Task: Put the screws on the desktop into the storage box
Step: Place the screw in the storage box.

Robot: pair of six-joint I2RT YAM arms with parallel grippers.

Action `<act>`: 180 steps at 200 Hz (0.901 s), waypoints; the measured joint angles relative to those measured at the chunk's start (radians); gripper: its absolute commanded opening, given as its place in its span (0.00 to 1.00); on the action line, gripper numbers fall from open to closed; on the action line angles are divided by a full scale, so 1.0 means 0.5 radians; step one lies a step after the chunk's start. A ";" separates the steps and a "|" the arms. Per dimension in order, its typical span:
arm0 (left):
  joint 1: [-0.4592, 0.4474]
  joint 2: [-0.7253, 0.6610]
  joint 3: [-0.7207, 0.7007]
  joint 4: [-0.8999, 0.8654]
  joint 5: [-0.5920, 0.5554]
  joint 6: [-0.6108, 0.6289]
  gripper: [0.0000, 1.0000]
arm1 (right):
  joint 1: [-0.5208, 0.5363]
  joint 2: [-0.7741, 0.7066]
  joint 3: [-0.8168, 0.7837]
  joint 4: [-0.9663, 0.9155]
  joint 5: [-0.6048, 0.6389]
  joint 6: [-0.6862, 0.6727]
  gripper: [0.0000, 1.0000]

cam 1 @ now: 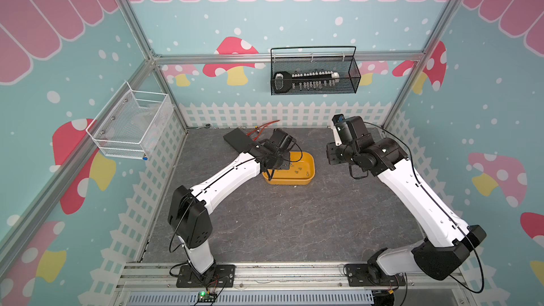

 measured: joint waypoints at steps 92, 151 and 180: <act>0.049 0.160 0.014 0.056 0.127 0.040 0.30 | -0.002 0.000 -0.193 0.109 -0.095 -0.011 0.39; 0.050 -0.320 -0.300 0.091 0.126 0.019 0.38 | -0.180 0.043 -0.755 0.343 -0.294 0.124 0.41; 0.061 -0.552 -0.469 0.105 0.126 -0.002 0.38 | -0.214 0.146 -0.855 0.433 -0.364 0.170 0.40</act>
